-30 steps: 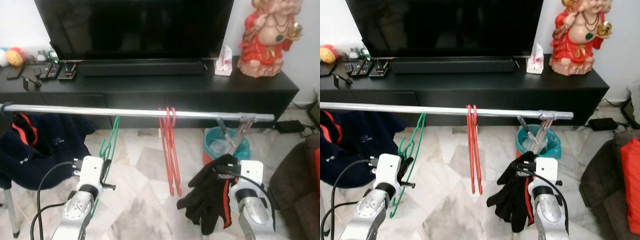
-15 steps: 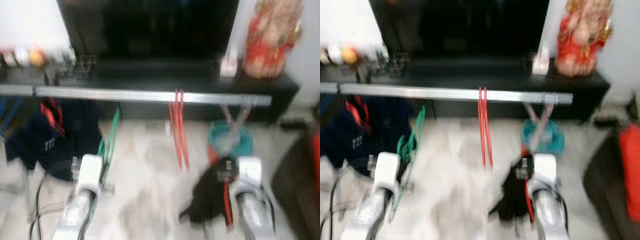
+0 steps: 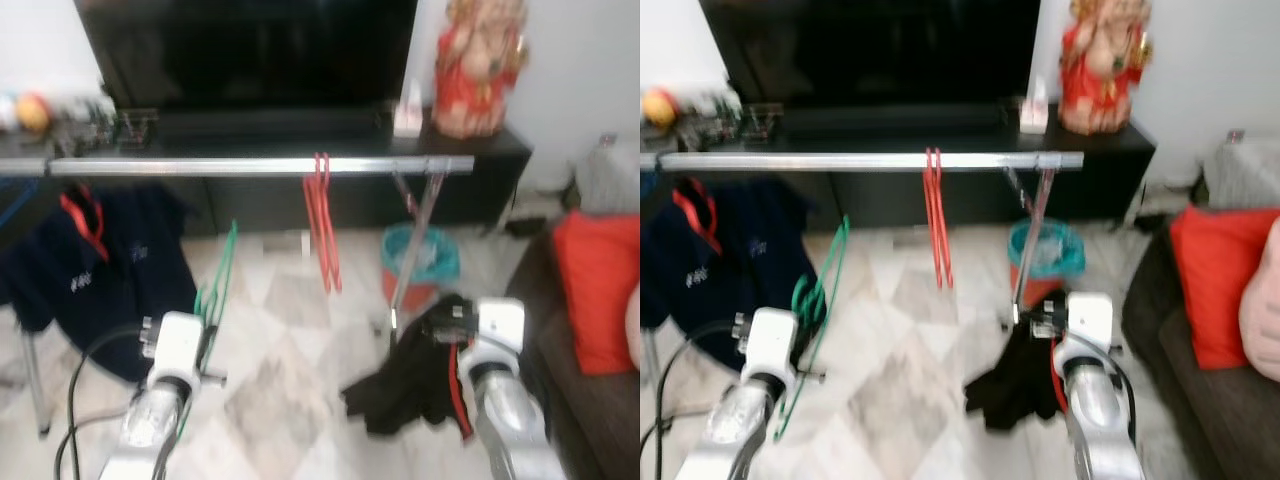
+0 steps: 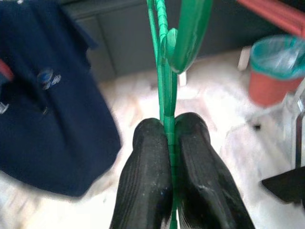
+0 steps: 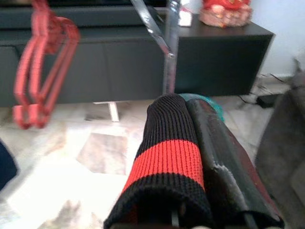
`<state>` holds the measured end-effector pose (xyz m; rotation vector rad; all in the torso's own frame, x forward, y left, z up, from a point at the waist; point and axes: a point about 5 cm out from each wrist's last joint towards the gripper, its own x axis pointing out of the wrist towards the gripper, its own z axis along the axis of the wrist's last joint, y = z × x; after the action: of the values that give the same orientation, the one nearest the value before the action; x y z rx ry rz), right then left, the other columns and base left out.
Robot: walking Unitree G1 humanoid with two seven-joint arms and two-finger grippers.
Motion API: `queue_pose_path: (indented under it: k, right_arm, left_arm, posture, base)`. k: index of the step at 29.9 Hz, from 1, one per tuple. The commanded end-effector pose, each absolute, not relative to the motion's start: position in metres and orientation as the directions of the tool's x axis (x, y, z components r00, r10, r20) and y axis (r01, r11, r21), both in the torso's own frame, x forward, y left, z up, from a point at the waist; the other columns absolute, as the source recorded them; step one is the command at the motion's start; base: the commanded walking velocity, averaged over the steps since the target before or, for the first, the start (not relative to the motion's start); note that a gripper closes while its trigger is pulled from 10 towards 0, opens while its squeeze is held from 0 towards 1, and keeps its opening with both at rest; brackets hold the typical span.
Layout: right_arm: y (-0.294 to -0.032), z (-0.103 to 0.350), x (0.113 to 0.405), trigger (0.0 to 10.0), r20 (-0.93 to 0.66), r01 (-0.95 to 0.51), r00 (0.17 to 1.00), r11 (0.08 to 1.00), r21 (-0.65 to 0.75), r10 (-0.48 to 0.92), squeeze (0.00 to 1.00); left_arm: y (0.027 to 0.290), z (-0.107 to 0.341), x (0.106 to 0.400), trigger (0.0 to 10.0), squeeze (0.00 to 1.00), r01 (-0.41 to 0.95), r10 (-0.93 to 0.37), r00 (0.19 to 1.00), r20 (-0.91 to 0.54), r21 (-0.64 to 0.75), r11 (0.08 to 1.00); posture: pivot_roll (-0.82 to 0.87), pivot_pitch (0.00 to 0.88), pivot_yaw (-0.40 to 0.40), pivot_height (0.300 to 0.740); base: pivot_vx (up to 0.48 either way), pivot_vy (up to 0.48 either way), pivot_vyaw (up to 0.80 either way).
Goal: Hang hanger
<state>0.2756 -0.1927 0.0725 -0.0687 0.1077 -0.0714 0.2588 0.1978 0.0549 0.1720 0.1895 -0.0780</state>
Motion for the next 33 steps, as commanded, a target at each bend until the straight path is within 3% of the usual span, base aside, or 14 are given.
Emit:
queue_pose_path:
  k: [1,33]
  right_arm:
    - [-0.1952,0.0764,0.2752,10.0,-0.097,0.078,0.992,0.994,-0.073,-0.085,0.00]
    - [-0.1916,0.0778,0.2751,10.0,-0.101,0.074,0.992,0.996,-0.057,-0.080,0.00]
  left_arm:
    - [0.1971,0.0561,0.2590,10.0,0.00,0.093,-0.060,0.979,-0.193,0.167,0.982]
    - [0.1972,0.0575,0.2583,10.0,0.00,0.088,-0.055,0.979,-0.194,0.165,0.982]
  posture:
    - [-0.04,0.000,0.022,0.740]
    - [-0.04,0.000,0.021,0.740]
  base:
    - [-0.251,0.000,0.00]
    - [-0.261,0.000,0.00]
